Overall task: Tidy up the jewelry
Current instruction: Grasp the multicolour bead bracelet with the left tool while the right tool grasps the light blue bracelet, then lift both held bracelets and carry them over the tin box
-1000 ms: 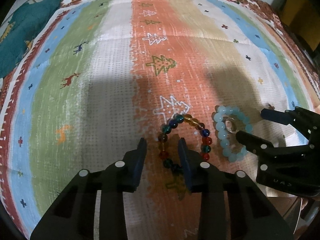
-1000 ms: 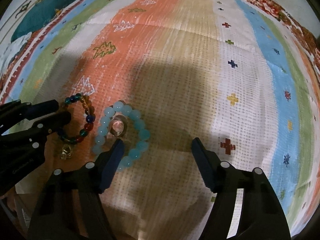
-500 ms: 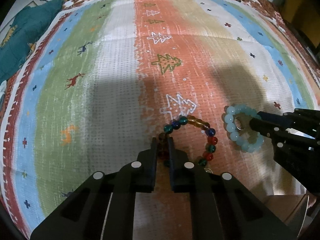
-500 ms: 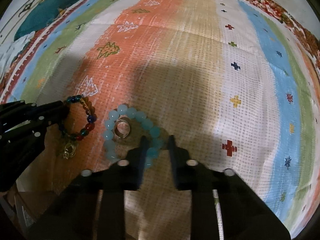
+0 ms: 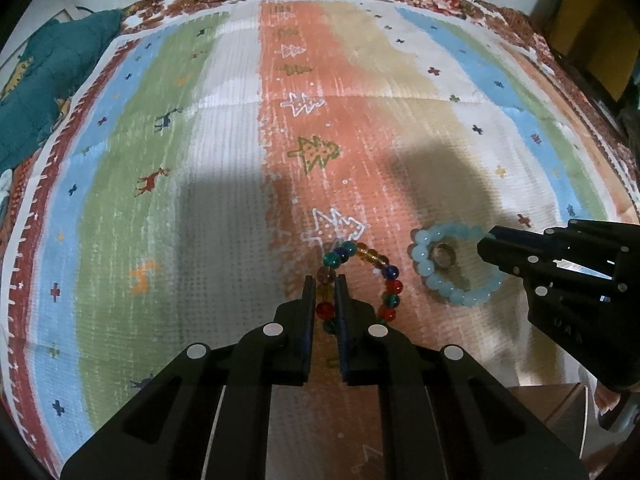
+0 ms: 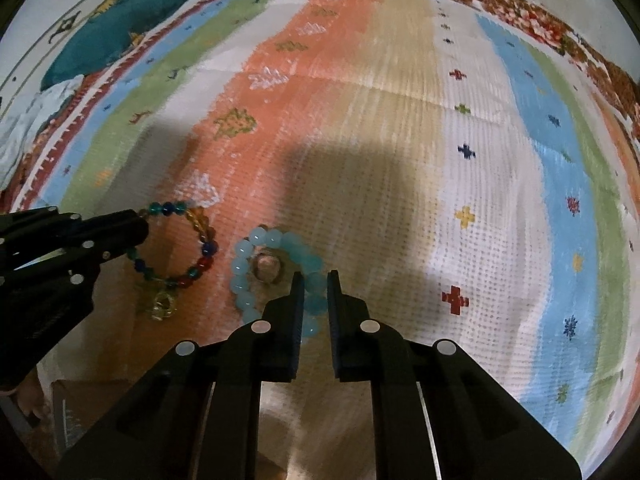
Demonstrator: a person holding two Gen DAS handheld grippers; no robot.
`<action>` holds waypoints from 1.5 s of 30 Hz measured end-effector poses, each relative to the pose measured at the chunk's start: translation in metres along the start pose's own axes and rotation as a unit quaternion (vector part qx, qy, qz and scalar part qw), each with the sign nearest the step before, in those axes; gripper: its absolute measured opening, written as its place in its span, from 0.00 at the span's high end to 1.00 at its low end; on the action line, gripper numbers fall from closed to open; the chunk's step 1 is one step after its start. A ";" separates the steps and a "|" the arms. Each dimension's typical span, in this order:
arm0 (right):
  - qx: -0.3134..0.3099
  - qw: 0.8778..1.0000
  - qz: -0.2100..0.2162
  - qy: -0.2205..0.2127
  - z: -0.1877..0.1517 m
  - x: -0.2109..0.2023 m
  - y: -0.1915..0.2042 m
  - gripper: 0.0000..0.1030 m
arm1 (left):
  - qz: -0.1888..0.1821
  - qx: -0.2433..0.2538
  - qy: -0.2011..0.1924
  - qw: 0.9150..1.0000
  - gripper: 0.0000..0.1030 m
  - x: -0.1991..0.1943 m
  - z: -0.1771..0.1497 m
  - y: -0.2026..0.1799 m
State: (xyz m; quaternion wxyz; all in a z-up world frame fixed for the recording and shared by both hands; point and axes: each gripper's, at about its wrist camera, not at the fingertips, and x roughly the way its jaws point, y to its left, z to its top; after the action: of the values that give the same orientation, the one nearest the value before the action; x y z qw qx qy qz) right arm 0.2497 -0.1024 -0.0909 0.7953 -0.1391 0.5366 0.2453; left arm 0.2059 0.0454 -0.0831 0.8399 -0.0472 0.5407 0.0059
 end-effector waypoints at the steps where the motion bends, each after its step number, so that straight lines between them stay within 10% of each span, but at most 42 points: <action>1: -0.002 1.000 -0.002 -0.002 0.000 -0.002 0.001 0.88 | -0.002 -0.001 -0.002 1.000 0.91 -0.002 0.000 0.000; 45: 0.007 0.996 0.016 -0.083 -0.022 -0.077 0.010 0.88 | -0.026 0.011 -0.062 0.998 0.91 -0.063 -0.014 -0.023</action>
State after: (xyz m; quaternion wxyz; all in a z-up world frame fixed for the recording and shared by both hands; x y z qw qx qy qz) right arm 0.2035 -0.1228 -0.0279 0.8339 -0.1042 0.4729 0.2649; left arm 0.1686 0.0237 -0.0303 0.8720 -0.0514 0.4864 -0.0196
